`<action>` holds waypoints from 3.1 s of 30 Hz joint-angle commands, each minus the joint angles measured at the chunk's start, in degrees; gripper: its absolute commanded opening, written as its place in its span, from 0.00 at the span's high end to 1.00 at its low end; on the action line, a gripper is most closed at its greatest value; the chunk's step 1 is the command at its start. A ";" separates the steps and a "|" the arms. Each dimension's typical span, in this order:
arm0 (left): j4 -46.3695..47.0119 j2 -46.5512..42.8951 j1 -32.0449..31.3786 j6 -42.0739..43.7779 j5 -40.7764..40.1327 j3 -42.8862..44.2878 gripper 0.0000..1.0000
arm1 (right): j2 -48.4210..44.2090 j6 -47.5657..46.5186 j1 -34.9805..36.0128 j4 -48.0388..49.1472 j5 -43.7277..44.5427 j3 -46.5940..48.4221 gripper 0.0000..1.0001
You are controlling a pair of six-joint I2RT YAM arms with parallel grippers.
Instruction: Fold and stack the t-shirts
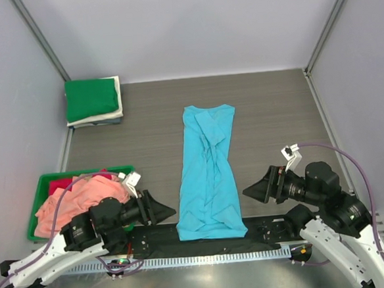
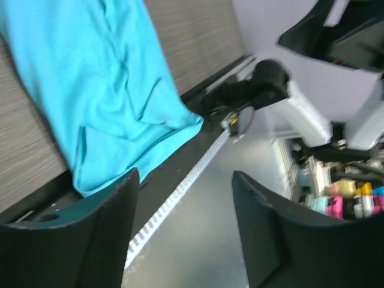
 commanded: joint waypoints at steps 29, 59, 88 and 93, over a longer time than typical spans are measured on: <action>31.03 97.47 41.78 22.03 13.03 48.19 0.19 | 116.33 -18.88 -6.58 16.93 23.95 78.57 0.32; 36.58 124.23 51.89 17.11 22.63 78.26 1.00 | 106.36 -22.21 -18.16 18.40 17.79 71.41 0.99; 25.24 132.85 50.58 24.23 21.05 98.31 0.05 | 117.55 -19.41 -34.01 24.71 17.09 82.69 0.26; 21.38 121.36 48.22 29.40 11.33 86.82 0.00 | 104.85 -18.45 -33.29 29.30 20.78 60.72 0.24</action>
